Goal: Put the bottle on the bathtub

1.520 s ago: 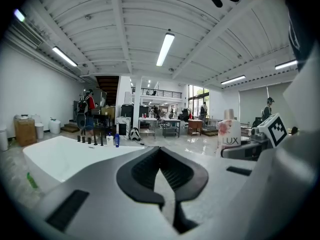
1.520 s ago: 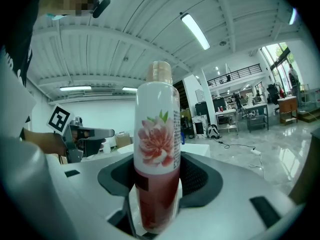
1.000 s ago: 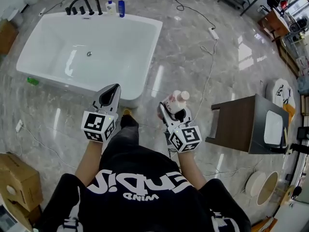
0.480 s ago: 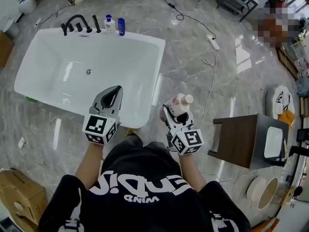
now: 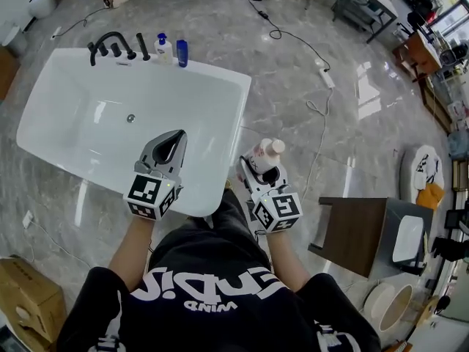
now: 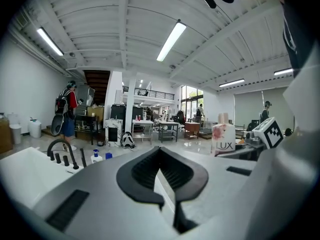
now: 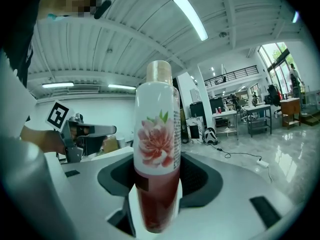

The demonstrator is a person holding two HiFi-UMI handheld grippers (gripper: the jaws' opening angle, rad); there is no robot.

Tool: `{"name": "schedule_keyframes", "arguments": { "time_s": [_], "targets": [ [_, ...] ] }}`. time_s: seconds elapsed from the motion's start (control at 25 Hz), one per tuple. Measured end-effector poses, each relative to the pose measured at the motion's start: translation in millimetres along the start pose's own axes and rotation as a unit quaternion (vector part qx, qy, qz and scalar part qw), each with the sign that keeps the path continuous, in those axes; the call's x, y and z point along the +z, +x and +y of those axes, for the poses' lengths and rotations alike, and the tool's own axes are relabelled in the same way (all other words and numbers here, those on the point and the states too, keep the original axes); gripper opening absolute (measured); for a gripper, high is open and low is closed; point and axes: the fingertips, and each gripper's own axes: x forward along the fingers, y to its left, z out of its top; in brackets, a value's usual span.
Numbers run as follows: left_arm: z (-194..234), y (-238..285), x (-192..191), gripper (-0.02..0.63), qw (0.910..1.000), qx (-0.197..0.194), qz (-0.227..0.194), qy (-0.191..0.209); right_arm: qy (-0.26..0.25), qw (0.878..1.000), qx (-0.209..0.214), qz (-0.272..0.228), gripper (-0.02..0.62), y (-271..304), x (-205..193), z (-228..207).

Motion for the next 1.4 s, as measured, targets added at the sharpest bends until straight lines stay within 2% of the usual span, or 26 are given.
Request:
{"name": "schedule_keyframes", "arguments": {
  "time_s": [0.28, 0.68, 0.96, 1.4],
  "targets": [
    [28.4, 43.6, 4.7, 0.008, 0.9996, 0.027, 0.001, -0.011, -0.002, 1.0, 0.028, 0.008, 0.247, 59.1, 12.3, -26.9],
    [89.8, 122.0, -20.1, 0.008, 0.9985, 0.047, 0.005, -0.029, -0.018, 0.998, 0.058, 0.026, 0.246, 163.8, 1.9, -66.5],
    [134.5, 177.3, -49.1, 0.008, 0.9961, 0.067, -0.003, -0.057, -0.027, 0.996, 0.073, 0.033, 0.247, 235.4, -16.7, -94.3],
    [184.6, 248.1, -118.3, 0.008, 0.9941, 0.09, 0.012, -0.06, -0.049, 0.994, 0.093, 0.042, 0.247, 336.1, -67.3, -138.0]
  ]
}}
